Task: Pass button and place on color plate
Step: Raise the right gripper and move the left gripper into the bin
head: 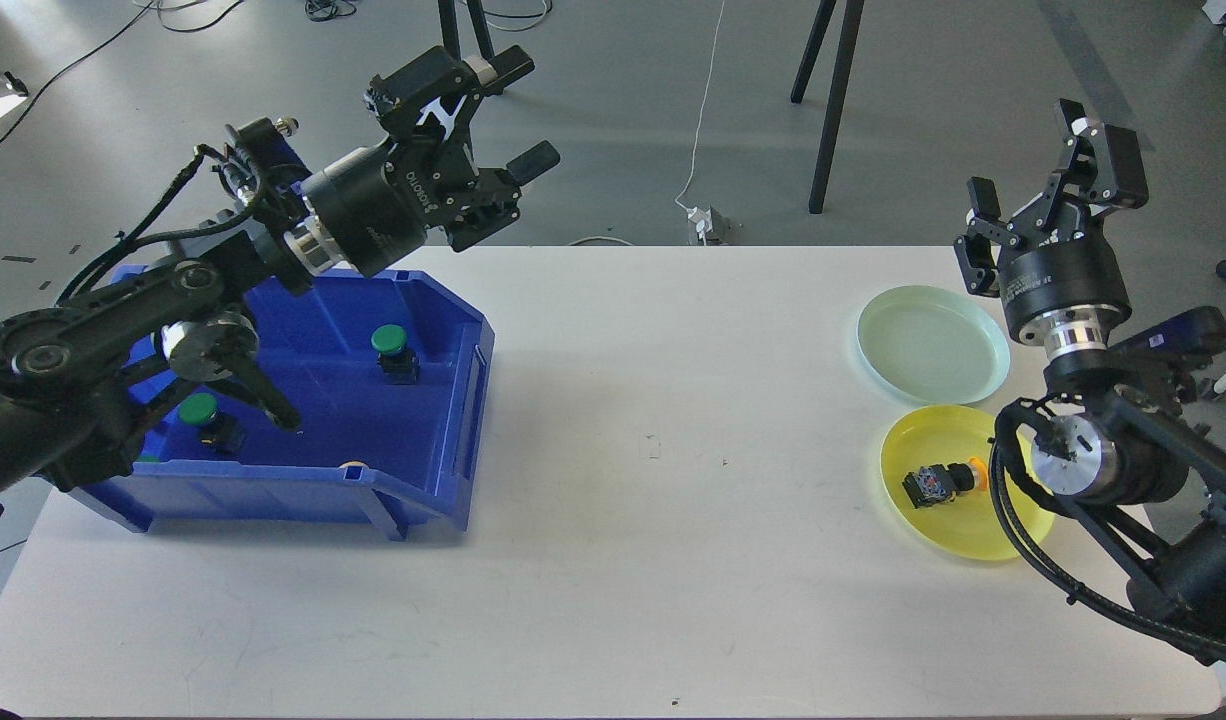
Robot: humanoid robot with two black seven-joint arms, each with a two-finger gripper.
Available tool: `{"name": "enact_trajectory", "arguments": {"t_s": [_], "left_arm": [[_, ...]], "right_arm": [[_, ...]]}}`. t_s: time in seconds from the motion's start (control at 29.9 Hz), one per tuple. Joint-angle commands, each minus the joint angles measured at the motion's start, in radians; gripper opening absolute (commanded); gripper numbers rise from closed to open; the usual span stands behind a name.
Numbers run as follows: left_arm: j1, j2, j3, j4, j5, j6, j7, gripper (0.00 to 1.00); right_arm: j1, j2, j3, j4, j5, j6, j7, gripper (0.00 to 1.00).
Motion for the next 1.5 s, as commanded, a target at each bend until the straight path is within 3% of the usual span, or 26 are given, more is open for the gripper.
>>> {"name": "enact_trajectory", "arguments": {"t_s": [0.0,0.07,0.1,0.4,0.57,0.64,0.84,1.27,1.47], "left_arm": [[0.0,0.041,0.001,0.031,0.085,0.0,0.0,0.95],[-0.002,0.049,-0.001,0.034,0.146,0.0,0.0,0.95],[-0.003,0.058,-0.001,0.034,0.181,0.0,0.0,0.95],[-0.034,0.25,0.002,0.03,0.913,0.0,0.0,0.95],[-0.036,0.274,0.047,0.045,1.344,0.0,0.0,0.96],[-0.031,0.262,0.056,0.104,1.45,0.0,0.0,0.96],[-0.034,0.141,0.154,0.295,1.481,0.0,0.0,0.96],[-0.027,0.086,0.171,0.417,1.486,0.0,0.0,0.96],[-0.036,0.079,0.265,0.434,1.492,0.0,0.0,0.97]], "right_arm": [[0.072,-0.013,-0.002,-0.094,0.024,0.336,-0.168,0.99],[0.094,-0.012,0.028,-0.167,0.024,0.501,-0.257,0.99],[0.106,-0.009,0.035,-0.204,0.024,0.566,-0.274,0.99],[0.097,0.061,0.03,-0.267,0.023,0.581,-0.271,0.99],[0.078,0.051,0.033,-0.269,0.021,0.581,-0.271,0.99],[0.078,0.047,0.035,-0.269,0.021,0.581,-0.271,0.99],[0.068,0.038,0.035,-0.269,0.02,0.581,-0.271,0.99],[0.057,0.041,0.033,-0.269,0.018,0.581,-0.271,0.99],[0.048,0.038,0.035,-0.269,0.018,0.581,-0.271,0.99]]}}
